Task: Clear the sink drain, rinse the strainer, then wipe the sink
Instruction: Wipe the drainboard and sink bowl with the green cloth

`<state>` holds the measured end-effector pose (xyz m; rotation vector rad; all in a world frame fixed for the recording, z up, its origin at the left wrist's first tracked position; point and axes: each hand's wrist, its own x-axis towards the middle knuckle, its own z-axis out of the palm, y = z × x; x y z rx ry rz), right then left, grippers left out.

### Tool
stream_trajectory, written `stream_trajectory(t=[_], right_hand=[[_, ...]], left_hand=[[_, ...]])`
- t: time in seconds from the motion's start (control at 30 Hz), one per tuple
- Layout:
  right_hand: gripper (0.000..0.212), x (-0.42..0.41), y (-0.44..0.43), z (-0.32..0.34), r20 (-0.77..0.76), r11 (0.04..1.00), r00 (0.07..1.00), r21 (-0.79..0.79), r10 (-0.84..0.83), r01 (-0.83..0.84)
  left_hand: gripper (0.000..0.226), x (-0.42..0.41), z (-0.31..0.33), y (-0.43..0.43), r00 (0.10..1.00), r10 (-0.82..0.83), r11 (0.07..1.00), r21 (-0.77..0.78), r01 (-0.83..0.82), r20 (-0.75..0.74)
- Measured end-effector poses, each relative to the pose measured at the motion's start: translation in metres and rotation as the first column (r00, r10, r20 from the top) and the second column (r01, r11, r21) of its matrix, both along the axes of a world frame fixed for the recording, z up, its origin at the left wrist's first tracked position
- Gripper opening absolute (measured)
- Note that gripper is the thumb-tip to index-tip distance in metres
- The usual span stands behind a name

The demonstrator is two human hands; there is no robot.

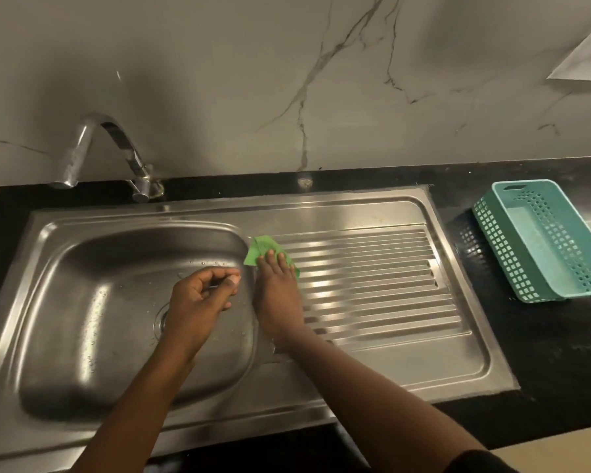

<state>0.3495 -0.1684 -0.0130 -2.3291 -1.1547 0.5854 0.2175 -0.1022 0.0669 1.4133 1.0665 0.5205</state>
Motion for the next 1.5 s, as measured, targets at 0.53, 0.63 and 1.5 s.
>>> stream_trajectory(t=[0.53, 0.63, 1.5], right_hand=[[0.038, 0.272, -0.1, 0.041, -0.125, 0.799, 0.804, 0.102, -0.581, 0.593], [0.045, 0.263, -0.084, 0.014, 0.113, 0.857, 0.872, -0.162, -0.476, 0.489], [0.032, 0.033, 0.05, 0.04, -0.639, 0.979, 0.742, 0.15, 0.202, -0.138]], left_hand=[[0.014, 0.007, -0.009, 0.002, 0.997, -0.076, 0.996, -0.041, 0.078, 0.029], [0.014, 0.002, -0.009, 0.002, 0.998, -0.054, 0.997, -0.045, 0.055, 0.021], [0.012, -0.032, 0.002, -0.007, 1.0, 0.029, 0.999, -0.019, -0.029, 0.011]])
